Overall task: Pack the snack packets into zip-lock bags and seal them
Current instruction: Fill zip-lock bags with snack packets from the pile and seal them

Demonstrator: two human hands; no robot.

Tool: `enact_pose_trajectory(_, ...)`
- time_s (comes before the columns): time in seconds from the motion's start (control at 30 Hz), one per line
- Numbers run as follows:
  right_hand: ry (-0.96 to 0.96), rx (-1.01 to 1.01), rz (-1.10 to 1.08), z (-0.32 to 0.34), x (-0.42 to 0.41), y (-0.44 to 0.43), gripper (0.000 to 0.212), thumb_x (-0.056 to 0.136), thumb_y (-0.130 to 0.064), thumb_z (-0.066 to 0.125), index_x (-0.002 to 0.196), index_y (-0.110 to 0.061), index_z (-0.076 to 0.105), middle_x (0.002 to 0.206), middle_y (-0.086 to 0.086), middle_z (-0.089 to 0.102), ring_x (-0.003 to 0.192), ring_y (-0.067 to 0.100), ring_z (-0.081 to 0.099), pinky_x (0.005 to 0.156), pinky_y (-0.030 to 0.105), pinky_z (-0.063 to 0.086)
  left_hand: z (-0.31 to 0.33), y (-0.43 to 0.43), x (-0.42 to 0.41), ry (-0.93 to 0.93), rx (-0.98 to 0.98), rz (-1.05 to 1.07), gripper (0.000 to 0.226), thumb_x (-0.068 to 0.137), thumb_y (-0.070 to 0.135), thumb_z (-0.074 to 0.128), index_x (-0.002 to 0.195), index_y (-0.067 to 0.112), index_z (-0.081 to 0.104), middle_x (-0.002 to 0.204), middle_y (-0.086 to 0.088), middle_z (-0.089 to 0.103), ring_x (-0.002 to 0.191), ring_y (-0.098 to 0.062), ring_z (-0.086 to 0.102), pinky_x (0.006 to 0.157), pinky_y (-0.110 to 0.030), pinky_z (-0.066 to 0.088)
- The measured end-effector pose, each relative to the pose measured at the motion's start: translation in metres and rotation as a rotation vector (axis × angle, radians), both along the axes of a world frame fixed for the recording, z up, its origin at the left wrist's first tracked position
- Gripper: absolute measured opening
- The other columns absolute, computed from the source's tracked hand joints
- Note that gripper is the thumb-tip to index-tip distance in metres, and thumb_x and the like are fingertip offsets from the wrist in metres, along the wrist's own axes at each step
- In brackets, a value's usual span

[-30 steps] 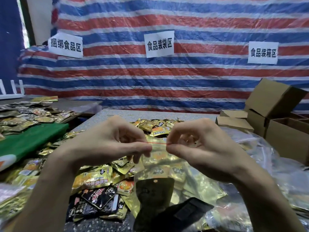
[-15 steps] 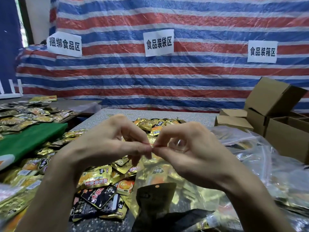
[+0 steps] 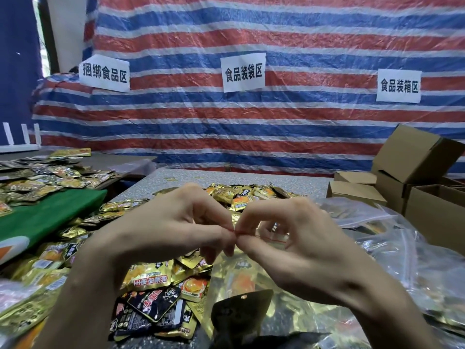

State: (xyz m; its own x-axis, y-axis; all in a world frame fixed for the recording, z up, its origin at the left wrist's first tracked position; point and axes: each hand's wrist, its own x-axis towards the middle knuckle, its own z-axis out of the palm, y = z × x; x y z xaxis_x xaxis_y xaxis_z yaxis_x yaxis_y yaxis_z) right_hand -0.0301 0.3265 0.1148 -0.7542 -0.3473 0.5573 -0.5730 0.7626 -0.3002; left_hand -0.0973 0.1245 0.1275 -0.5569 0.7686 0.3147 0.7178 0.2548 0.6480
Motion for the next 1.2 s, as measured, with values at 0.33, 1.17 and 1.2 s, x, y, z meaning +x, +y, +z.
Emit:
enact_pose_trajectory(0.33, -0.207, -0.097, 0.134, 0.010, -0.009, 0.020, 0.009, 0.085, -0.031, 0.077, 0.082, -0.024, 0.080, 0.072, -0.006, 0.069, 0.071, 0.014, 0.061, 0.061, 0.025, 0.044, -0.002, -0.004, -0.007, -0.028, 0.058, -0.101, 0.024, 0.083, 0.036, 0.070, 0.075, 0.015, 0.080, 0.057, -0.006, 0.066, 0.052, -0.017, 0.059, 0.052, -0.025, 0.042)
enact_pose_trajectory(1.17, -0.585, -0.322, 0.196, -0.003, -0.037, 0.094, 0.019, 0.075, -0.027, 0.078, 0.093, -0.020, 0.081, 0.089, 0.008, 0.077, 0.082, 0.021, 0.068, 0.078, 0.040, 0.051, -0.007, -0.016, -0.021, -0.092, 0.160, -0.089, 0.023, 0.077, 0.031, 0.072, 0.070, 0.011, 0.080, 0.056, -0.004, 0.066, 0.049, -0.016, 0.059, 0.050, -0.021, 0.046)
enact_pose_trajectory(1.2, -0.595, -0.333, 0.186, -0.003, -0.038, 0.096, 0.019, 0.075, -0.025, 0.078, 0.093, -0.019, 0.081, 0.089, 0.009, 0.077, 0.081, 0.025, 0.066, 0.078, 0.045, 0.049, -0.007, -0.017, -0.021, -0.091, 0.162, -0.088, 0.023, 0.077, 0.031, 0.072, 0.070, 0.011, 0.080, 0.056, -0.004, 0.066, 0.049, -0.015, 0.059, 0.049, -0.021, 0.046)
